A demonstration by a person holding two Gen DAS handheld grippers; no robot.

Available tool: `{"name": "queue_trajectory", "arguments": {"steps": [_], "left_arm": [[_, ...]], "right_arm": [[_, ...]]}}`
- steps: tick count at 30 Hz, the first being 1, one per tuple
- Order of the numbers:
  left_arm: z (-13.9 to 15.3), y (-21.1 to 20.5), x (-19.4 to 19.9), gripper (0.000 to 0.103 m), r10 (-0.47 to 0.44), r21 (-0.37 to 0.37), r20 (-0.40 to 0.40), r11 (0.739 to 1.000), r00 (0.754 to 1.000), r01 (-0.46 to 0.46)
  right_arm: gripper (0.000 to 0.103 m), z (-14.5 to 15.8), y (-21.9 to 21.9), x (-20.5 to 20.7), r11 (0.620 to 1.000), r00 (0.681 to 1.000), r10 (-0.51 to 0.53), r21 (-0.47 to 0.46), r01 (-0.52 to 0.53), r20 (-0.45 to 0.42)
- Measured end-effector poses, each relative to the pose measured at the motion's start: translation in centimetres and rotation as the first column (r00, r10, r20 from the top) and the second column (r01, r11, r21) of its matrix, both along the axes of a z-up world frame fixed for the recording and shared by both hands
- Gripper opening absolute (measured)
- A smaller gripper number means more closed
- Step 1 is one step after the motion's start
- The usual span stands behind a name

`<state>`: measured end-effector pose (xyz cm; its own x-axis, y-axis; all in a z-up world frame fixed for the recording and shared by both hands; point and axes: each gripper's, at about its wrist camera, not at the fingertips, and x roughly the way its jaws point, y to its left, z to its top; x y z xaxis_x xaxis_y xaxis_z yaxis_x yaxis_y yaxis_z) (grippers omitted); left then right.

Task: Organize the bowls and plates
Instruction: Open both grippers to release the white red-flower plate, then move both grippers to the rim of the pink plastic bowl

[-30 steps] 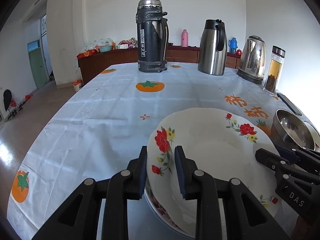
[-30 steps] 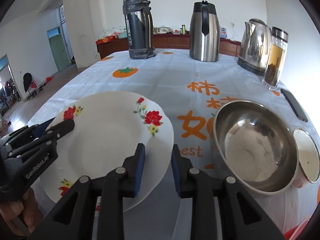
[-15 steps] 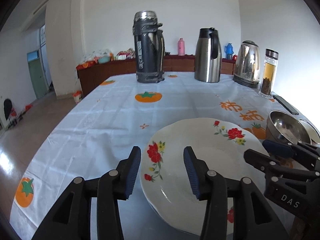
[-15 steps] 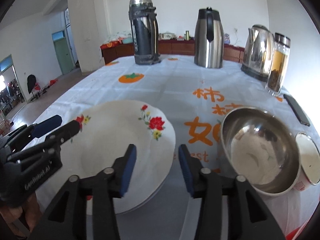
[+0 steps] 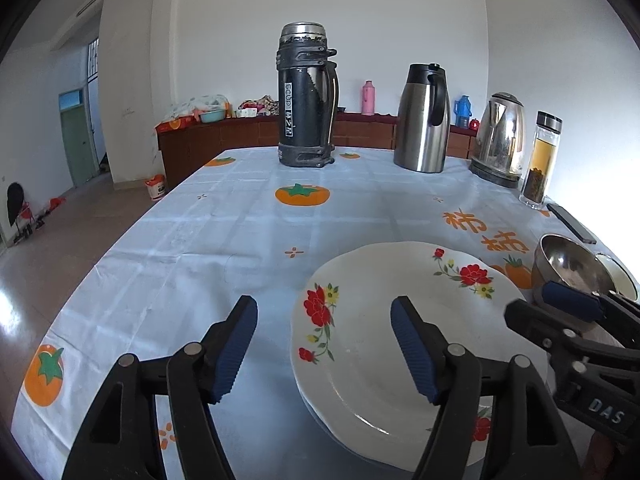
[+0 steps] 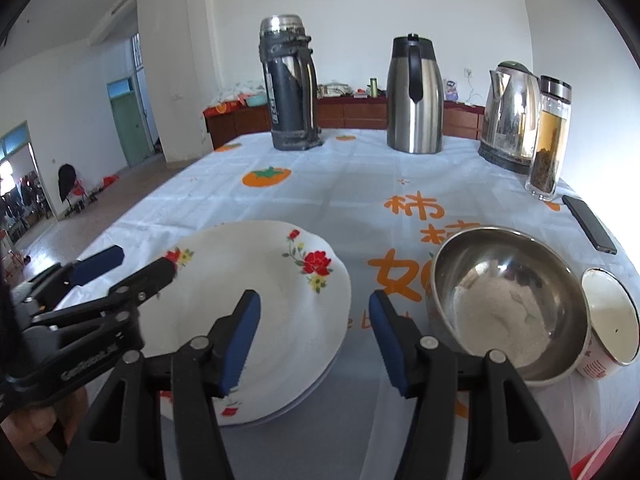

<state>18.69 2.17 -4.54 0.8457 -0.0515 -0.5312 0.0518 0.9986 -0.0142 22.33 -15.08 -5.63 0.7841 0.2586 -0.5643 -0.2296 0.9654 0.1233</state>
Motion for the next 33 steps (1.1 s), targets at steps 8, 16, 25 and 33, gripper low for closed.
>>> {"name": "queue_trajectory", "arguments": {"steps": [8, 16, 25, 33], "left_arm": [[0.8, -1.8, -1.3, 0.071, -0.013, 0.042, -0.003, 0.999, 1.000, 0.013], [3.0, -7.5, -6.0, 0.071, -0.136, 0.024, -0.001, 0.990, 0.991, 0.136], [3.1, -15.0, -9.7, 0.071, -0.306, 0.030, -0.019, 0.952, 0.952, 0.306], [2.6, -19.2, -11.5, 0.071, -0.392, 0.005, -0.060, 0.920, 0.918, 0.393]], "right_arm": [[0.056, 2.2, -2.2, -6.2, 1.000, 0.999, 0.012, -0.003, -0.011, 0.053], [0.056, 4.7, -7.7, -12.2, 0.998, 0.991, -0.063, -0.010, 0.064, 0.120], [0.054, 3.6, -15.0, -15.2, 0.977, 0.973, -0.208, -0.018, 0.211, 0.099], [0.043, 1.9, -20.1, -16.7, 0.957, 0.957, -0.288, -0.027, 0.289, 0.046]]}}
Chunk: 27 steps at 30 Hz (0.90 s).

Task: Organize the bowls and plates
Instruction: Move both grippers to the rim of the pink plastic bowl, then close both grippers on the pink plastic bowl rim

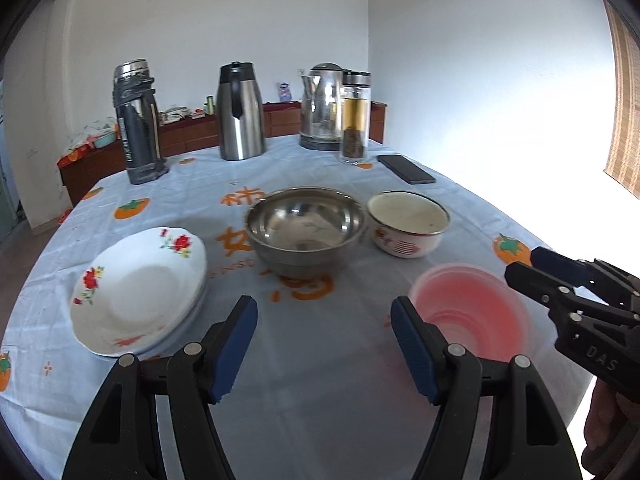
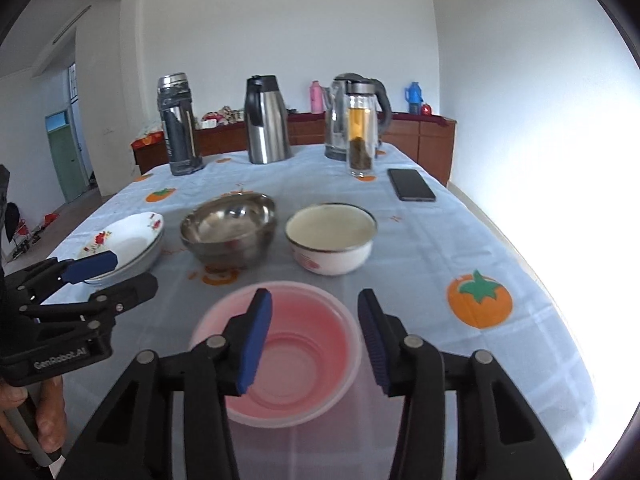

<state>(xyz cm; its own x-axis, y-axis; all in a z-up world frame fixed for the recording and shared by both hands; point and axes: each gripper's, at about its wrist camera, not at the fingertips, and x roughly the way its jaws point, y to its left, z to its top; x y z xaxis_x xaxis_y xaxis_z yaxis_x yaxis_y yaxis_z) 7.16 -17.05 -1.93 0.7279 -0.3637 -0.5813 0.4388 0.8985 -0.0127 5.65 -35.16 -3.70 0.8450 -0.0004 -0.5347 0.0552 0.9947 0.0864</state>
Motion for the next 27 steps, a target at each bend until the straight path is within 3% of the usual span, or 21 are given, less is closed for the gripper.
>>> {"name": "queue_trajectory", "arguments": {"steps": [5, 19, 27], "left_arm": [[-0.6, -2.2, -0.9, 0.071, -0.041, 0.011, -0.025, 0.999, 0.999, 0.041], [-1.3, -4.9, -1.6, 0.071, -0.098, 0.053, -0.049, 0.994, 0.994, 0.100], [-2.2, -5.4, -1.0, 0.041, -0.113, 0.046, -0.101, 0.992, 0.988, 0.118]], "right_arm": [[0.033, -1.3, -1.2, -0.2, 1.000, 0.999, 0.001, 0.005, -0.001, -0.047], [0.026, -2.6, -2.7, -0.4, 0.999, 0.996, 0.007, 0.042, -0.003, -0.090], [0.014, -2.9, -2.4, -0.1, 0.998, 0.995, 0.034, 0.055, -0.029, -0.094]]}}
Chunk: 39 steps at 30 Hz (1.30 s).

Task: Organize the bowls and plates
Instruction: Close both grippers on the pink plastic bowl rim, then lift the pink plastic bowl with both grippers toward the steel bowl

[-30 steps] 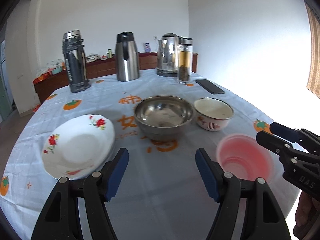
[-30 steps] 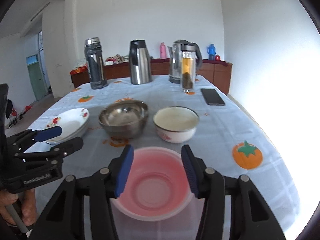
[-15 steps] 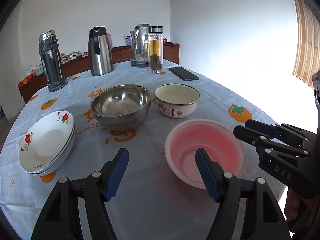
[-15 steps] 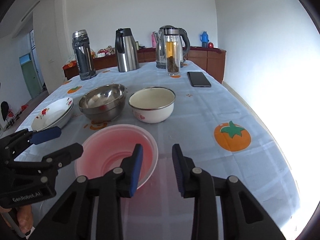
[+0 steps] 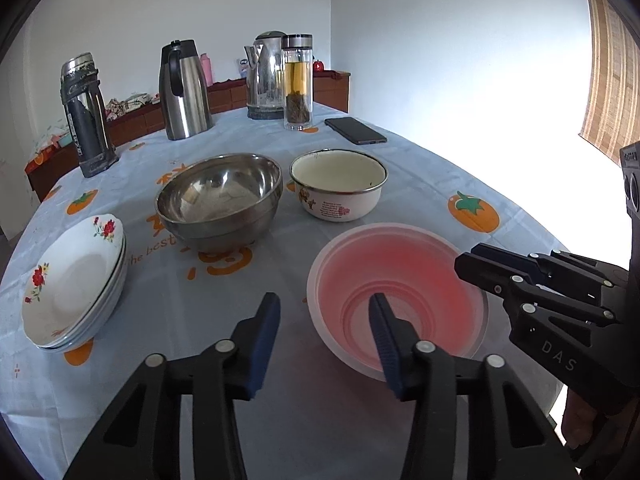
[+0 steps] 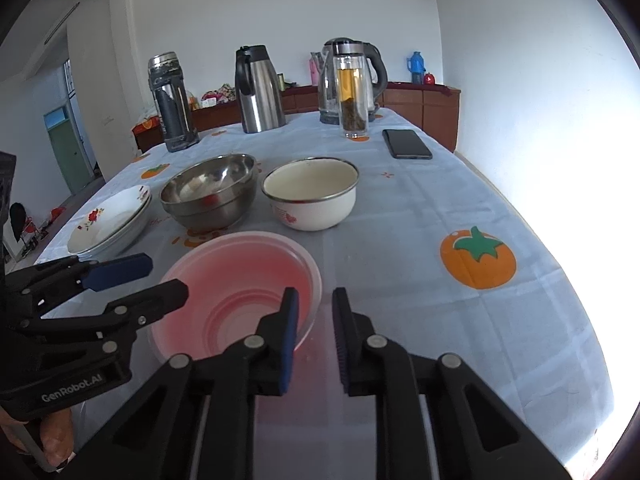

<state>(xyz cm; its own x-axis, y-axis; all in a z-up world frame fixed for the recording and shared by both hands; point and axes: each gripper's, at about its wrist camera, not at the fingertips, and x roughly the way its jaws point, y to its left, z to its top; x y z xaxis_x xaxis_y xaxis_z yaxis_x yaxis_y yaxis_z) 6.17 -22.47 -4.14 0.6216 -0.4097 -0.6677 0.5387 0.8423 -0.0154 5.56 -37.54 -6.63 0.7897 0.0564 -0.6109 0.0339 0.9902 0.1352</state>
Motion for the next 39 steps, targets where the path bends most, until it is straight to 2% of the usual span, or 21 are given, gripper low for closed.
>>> {"name": "queue_trajectory", "arguments": {"steps": [2, 6, 19, 29, 39], "left_arm": [[-0.2, -0.2, 0.1, 0.026, -0.007, 0.007, -0.009, 1.000, 1.000, 0.007], [-0.6, -0.4, 0.3, 0.021, -0.007, 0.015, -0.018, 1.000, 1.000, 0.007], [0.2, 0.0, 0.8, 0.019, 0.006, -0.024, -0.005, 1.000, 1.000, -0.006], [2.2, 1.4, 1.9, 0.019, 0.042, -0.076, 0.026, 0.996, 0.999, -0.040], [3.7, 1.8, 3.8, 0.019, 0.069, -0.078, 0.058, 0.995, 0.996, -0.064]], "right_arm": [[0.012, -0.2, 0.0, 0.0, 1.000, 1.000, 0.002, -0.001, -0.002, 0.001], [0.010, -0.2, 0.1, 0.0, 1.000, 1.000, 0.007, 0.000, -0.007, 0.004], [0.010, 0.6, -0.1, 0.2, 1.000, 1.000, 0.002, 0.027, -0.003, 0.031], [0.010, 2.2, 0.8, 1.1, 0.999, 0.998, 0.028, 0.040, -0.030, 0.062], [0.010, 4.0, 1.5, 2.8, 0.999, 0.994, 0.042, 0.027, -0.045, 0.103]]}}
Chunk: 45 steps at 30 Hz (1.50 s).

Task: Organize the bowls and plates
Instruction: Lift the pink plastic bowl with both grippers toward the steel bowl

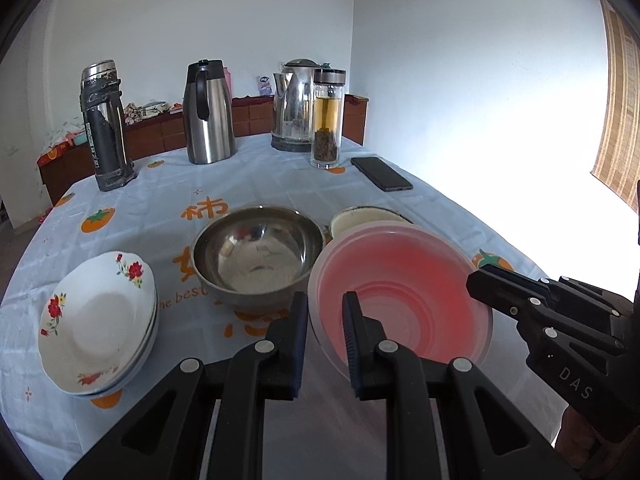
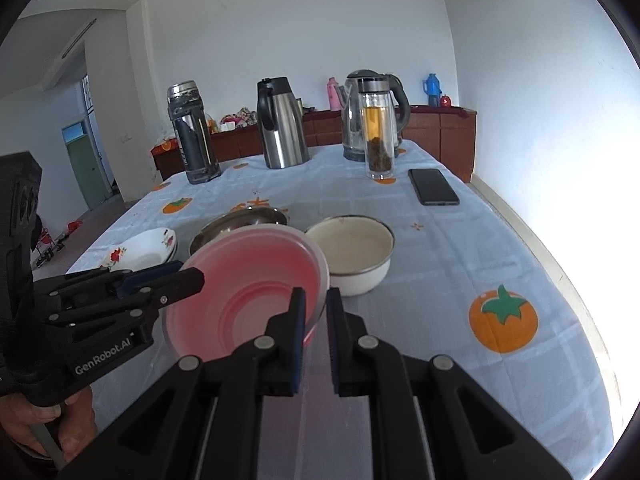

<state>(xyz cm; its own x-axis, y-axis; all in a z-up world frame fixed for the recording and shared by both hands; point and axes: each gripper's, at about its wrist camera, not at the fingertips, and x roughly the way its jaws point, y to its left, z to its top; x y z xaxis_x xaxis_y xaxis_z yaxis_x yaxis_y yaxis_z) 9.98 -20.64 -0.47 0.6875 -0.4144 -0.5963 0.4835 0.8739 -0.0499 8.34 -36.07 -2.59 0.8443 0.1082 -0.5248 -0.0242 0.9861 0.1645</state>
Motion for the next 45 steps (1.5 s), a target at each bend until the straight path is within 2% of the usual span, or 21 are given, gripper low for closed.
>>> {"name": "queue_trajectory", "arguments": {"steps": [22, 45], "left_arm": [[3.7, 0.8, 2.2, 0.019, 0.027, -0.022, 0.085, 0.999, 0.996, -0.025], [4.1, 2.7, 6.9, 0.019, 0.081, -0.100, 0.083, 0.992, 0.993, -0.072]], "right_arm": [[0.010, 3.7, 0.8, 2.6, 1.000, 0.998, 0.010, -0.017, -0.009, 0.067], [0.010, 5.8, 2.8, 7.2, 0.998, 0.997, 0.033, -0.063, -0.029, 0.064]]}}
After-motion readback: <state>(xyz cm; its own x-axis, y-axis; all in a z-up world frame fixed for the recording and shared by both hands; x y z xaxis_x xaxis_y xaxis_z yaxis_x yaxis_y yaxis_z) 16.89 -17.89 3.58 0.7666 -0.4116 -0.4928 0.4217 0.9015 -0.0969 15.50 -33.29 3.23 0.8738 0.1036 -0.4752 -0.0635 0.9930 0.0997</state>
